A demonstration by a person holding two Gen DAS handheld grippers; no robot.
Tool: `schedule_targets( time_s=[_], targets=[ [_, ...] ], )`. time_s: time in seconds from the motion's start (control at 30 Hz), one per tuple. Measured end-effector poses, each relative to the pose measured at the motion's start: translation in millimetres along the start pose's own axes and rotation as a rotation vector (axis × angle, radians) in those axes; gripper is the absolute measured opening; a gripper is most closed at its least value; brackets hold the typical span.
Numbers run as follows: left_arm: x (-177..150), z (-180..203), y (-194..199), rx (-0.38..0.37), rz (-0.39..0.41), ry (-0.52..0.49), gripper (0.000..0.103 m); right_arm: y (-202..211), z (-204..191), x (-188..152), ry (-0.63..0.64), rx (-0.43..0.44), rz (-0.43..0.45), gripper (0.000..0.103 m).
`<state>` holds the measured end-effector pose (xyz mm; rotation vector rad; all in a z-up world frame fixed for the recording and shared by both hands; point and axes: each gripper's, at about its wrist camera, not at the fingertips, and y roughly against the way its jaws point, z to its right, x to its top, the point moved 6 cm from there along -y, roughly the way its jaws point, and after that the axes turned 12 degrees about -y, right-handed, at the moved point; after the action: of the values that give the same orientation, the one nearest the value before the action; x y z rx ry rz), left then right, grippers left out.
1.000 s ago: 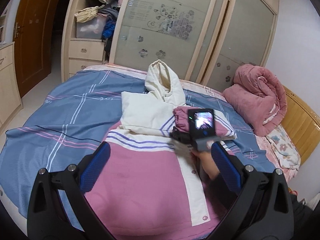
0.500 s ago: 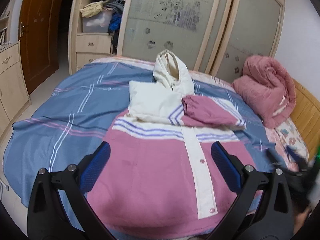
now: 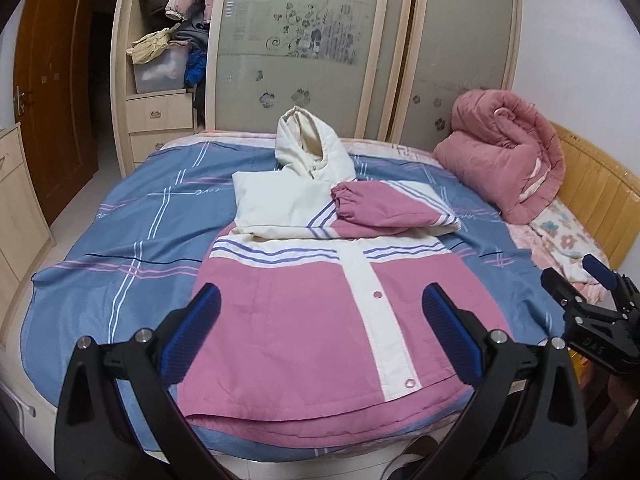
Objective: Fold large clothes
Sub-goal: 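Withdraw the right gripper from the jacket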
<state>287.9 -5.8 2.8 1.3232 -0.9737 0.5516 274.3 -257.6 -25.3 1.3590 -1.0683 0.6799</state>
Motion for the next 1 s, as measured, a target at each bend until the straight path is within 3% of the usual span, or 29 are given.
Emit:
schedule_targets(
  time_s=[0.47,1.0],
  targets=[
    [-2.5,5.1,-3.8,0.008,-0.02,-0.05,0.101,1.6,-4.1,1.6,-0.001,-0.006,0.005,0.102],
    [-3.0,0.5,-17.9,-0.003,-0.034,-0.035,0.101,-10.9,-6.2,-0.4,-0.004,0.002,-0.006,0.102]
  ],
)
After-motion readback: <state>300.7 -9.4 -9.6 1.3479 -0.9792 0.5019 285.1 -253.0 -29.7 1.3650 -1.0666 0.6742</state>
